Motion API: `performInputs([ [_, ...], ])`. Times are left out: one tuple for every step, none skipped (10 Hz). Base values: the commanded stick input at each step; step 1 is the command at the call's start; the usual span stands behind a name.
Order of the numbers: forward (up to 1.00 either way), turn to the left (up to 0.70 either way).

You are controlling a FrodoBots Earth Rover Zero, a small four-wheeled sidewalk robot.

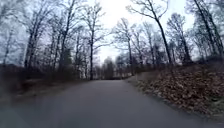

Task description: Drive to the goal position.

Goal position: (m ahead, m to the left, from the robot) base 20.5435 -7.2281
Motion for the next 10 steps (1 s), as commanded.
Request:
performInputs([
  [1.00,0.00],
  [1.00,0.00],
  [1.00,0.00],
  [1.00,-0.01],
  [1.00,-0.40],
  [1.00,-0.40],
  [1.00,-0.19],
  [1.00,0.00],
  [1.00,0.00],
  [1.00,0.00],
])
